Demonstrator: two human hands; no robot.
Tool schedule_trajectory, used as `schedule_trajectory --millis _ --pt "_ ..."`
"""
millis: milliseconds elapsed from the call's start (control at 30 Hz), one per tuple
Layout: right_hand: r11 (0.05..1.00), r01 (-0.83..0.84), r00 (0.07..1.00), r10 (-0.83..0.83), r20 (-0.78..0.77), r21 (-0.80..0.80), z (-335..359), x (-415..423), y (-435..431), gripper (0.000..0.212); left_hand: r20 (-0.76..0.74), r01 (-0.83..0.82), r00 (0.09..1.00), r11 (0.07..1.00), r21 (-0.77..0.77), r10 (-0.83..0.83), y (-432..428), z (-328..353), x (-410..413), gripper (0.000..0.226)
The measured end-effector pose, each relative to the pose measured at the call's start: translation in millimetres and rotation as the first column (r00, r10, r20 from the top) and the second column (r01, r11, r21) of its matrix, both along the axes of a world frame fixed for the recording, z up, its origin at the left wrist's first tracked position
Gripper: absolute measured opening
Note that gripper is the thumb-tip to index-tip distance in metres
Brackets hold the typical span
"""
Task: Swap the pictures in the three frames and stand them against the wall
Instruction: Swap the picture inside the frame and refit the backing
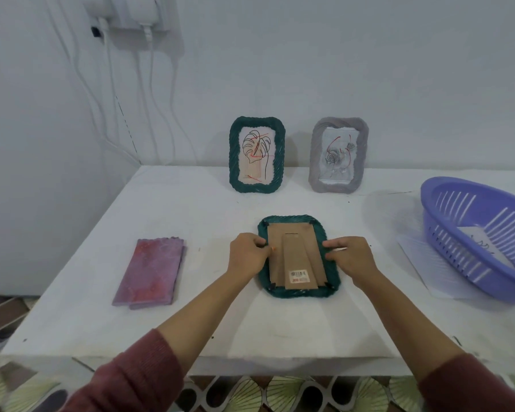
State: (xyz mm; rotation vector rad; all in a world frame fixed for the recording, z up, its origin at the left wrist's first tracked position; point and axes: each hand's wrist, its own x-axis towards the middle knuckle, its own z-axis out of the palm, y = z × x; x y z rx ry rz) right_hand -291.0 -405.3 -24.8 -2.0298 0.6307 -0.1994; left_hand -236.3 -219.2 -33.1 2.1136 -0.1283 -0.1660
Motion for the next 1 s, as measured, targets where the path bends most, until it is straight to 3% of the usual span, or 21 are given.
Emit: schedule_trajectory --millis 67,133,200,367,467,567,633,733,800,833,867,1000 --pt "0.998 -0.002 0.999 0.005 0.036 -0.068 13 0 -9 0.029 -0.015 -0.038 0.999 0.999 -0.025 0.037 2 4 4 0.02" --pt "0.969 -0.019 0.997 0.037 0.07 -0.246 39 2 -16 0.027 -0.025 -0.066 0.998 0.996 -0.052 0.065 4 9 8 0.027" --pt "0.904 -0.048 0.993 0.088 0.075 -0.424 70 6 -17 0.025 -0.04 -0.076 0.997 0.993 -0.089 0.073 2 16 11 0.024" --pt "0.7 -0.19 0.969 0.248 -0.015 -0.688 109 18 15 0.022 -0.07 -0.068 0.996 0.945 -0.319 0.048 -10 41 12 0.027" --pt "0.573 -0.283 0.933 0.351 -0.082 -0.769 101 17 47 0.025 -0.175 -0.068 0.985 0.89 -0.45 -0.013 -17 55 9 0.031" --pt "0.614 -0.408 0.883 0.453 -0.122 -0.676 84 12 74 0.025 -0.246 -0.072 0.967 0.848 -0.525 -0.07 -17 55 6 0.033" --pt "0.704 -0.47 0.867 0.48 -0.13 -0.532 74 9 83 0.027 -0.25 -0.087 0.968 0.884 -0.46 -0.034 -15 49 8 0.039" --pt "0.854 -0.361 0.926 0.375 -0.037 -0.375 62 5 68 0.027 -0.245 -0.089 0.969 0.962 -0.256 0.025 -9 30 13 0.049" --pt "0.916 -0.235 0.966 0.257 0.024 -0.326 47 5 46 0.03 -0.163 -0.034 0.987 0.992 -0.118 0.014 -3 19 15 0.029" --pt "0.921 -0.199 0.976 0.216 0.014 -0.335 37 5 35 0.032 -0.107 0.008 0.994 0.999 -0.034 -0.011 -1 14 16 0.014" --pt "0.914 -0.191 0.98 0.195 -0.024 -0.357 27 4 25 0.035 -0.051 0.03 0.998 0.998 0.046 -0.027 0 12 16 0.013" --pt "0.891 -0.336 0.941 0.307 -0.141 -0.305 -4 -2 11 0.048 0.082 0.046 0.995 0.979 0.2 -0.064 -5 2 20 0.042"
